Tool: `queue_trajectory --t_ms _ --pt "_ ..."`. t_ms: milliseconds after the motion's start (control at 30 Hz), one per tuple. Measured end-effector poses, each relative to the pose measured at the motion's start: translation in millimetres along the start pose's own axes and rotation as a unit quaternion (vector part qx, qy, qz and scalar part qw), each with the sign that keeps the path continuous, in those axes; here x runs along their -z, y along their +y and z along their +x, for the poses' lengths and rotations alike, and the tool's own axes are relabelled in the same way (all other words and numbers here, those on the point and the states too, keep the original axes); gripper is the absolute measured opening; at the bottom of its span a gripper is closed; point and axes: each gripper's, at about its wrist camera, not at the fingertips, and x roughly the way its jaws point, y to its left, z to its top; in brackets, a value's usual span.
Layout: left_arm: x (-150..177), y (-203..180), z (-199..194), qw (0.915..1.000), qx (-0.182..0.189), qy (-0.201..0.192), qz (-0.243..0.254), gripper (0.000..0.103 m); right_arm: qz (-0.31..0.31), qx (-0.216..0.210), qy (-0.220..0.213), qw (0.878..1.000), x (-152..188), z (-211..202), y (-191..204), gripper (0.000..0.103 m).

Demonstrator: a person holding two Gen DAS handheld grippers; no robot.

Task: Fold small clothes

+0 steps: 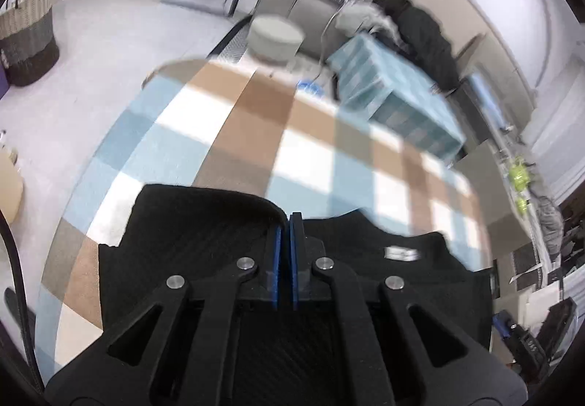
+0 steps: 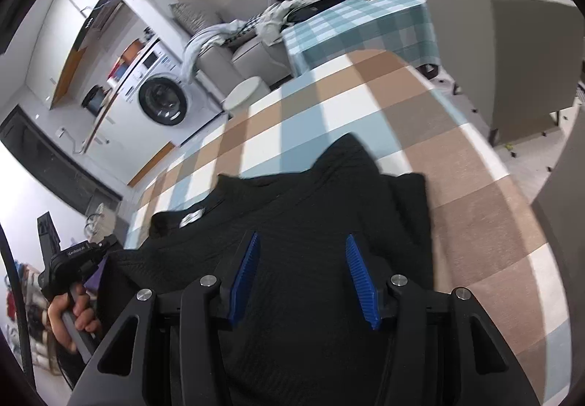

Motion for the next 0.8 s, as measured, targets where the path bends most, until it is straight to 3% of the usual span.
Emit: queue_trajectory --t_ms 100,167,233,567,600,667,700,733,800 --pt "7.9 10.2 5.2 0.9998 -0.013 0.015 -0.001 0.025 0.024 0.010 -0.007 1.000 -5.7 0.2 -14.1 0.050" --pt "15.9 20.4 -2.1 0.9999 -0.009 0.006 -0.012 0.046 0.045 0.015 -0.013 0.999 -13.0 3.4 -22.3 0.050" --pt "23.5 29.4 -9.0 0.9998 -0.005 0.002 -0.021 0.053 0.053 0.026 -0.019 0.998 -22.7 9.8 -25.1 0.050" --pt "51.8 57.8 -48.8 0.9994 -0.026 -0.022 0.006 0.058 -0.001 0.076 -0.007 0.997 -47.3 65.8 -11.6 0.050" --pt "53.1 59.6 -49.9 0.9994 -0.026 -0.023 0.005 0.058 -0.005 0.080 -0.008 0.997 -46.4 67.9 -11.4 0.047" --pt "56.4 63.3 -53.5 0.9994 -0.025 -0.024 0.003 0.058 -0.020 0.088 -0.010 0.996 -45.0 67.9 -8.5 0.027" --pt "57.0 64.1 -54.0 0.9994 -0.024 -0.025 0.002 0.058 -0.032 0.087 -0.013 0.996 -44.6 65.0 -5.4 0.010" --pt "58.1 64.9 -55.3 0.9994 -0.023 -0.026 0.003 0.058 -0.038 0.084 -0.018 0.996 -43.8 60.9 -2.9 0.004" --pt "60.3 65.6 -58.0 0.9993 -0.025 -0.029 0.005 0.058 -0.045 0.057 -0.046 0.996 -43.9 42.3 2.2 0.004"
